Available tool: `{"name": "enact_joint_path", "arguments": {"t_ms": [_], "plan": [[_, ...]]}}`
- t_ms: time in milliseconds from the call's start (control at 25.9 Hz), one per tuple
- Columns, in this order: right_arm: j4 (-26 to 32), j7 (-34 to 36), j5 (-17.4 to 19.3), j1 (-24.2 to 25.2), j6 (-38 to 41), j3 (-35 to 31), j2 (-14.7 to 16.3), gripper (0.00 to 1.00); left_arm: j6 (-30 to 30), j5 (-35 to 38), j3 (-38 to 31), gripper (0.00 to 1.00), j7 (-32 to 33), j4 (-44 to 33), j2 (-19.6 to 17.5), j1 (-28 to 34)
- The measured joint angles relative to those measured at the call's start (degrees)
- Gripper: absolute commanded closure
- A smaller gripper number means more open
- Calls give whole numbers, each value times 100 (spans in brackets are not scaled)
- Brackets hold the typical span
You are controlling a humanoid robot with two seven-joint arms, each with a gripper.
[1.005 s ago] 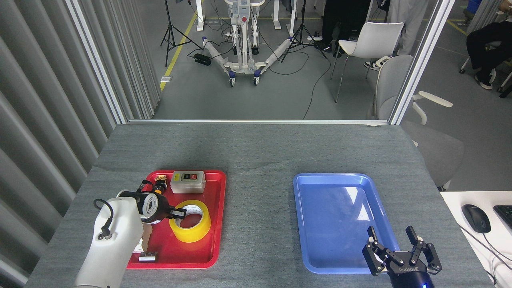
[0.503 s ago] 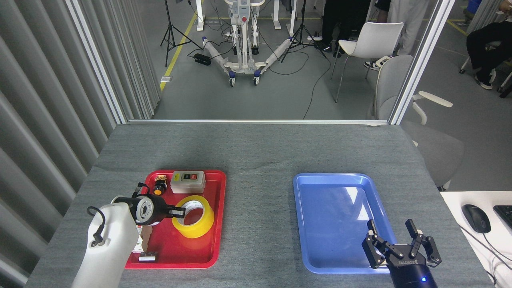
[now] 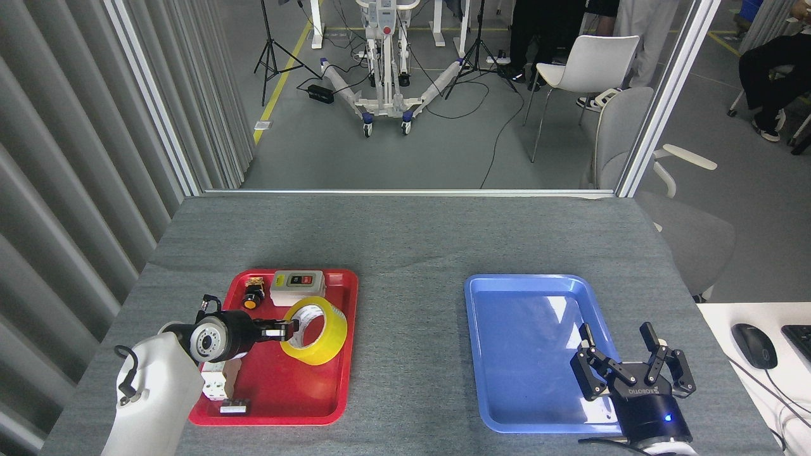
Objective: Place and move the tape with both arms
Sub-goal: 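Lift the tape with the left gripper and carry it toward the blue tray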
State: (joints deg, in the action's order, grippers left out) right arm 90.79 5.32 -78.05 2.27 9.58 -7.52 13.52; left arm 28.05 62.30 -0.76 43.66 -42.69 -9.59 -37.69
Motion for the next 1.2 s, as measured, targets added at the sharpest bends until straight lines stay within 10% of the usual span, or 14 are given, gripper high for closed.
{"name": "enact_joint_path", "arguments": {"t_ms": [657,1199], "plan": [[2,-27,-19,-17,-13,-87,59,0,1564,-2956,-20,100,526,-966,-86,884],[-2,2,202,31,30,-157,-13,0,1694,-5419,847,96,1189,-1848,-66,1557]]}}
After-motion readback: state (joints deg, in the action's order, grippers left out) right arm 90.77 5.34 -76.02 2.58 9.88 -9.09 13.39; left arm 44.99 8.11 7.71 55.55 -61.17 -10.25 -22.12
